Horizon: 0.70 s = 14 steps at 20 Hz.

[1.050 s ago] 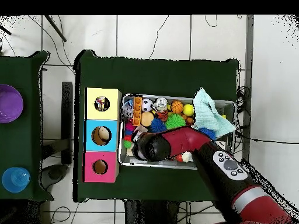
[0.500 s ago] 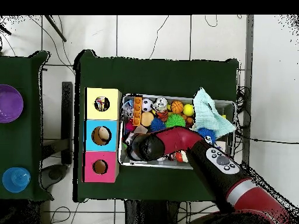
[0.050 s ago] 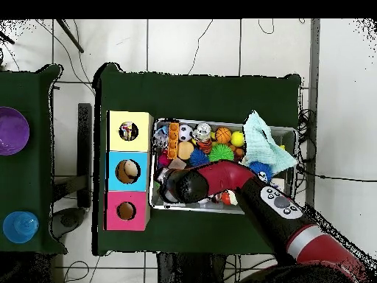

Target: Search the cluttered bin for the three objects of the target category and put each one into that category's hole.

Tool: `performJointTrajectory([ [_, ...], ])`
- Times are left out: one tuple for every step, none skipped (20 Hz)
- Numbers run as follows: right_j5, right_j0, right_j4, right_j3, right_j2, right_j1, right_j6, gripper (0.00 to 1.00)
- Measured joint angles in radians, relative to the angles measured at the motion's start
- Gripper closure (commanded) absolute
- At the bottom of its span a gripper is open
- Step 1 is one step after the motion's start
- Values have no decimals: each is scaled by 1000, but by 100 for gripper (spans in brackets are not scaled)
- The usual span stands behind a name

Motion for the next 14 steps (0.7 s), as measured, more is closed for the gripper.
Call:
performJointTrajectory([
  [0,0,-2,0,1,2,-1,0],
  [0,0,-3,-1,2,4,-1,0],
  [0,0,-13,-4,3,12,-4,0],
  [0,0,-17,-5,4,15,-5,0],
  [0,0,-20,-5,4,16,-6,0],
  [0,-1,-23,-7,5,17,-7,0],
  [0,-1,-26,-8,7,17,-8,0],
  [0,-1,-29,-9,8,17,-8,0],
  [0,-1,-32,-11,9,17,-8,0],
  [0,-1,-35,-12,10,17,-8,0],
  [0,-1,-40,-13,11,18,-8,0],
  [0,0,-42,-14,12,18,-8,0],
  [0,0,-46,-16,13,18,-8,0],
  [0,1,-51,-18,14,18,-8,0],
])
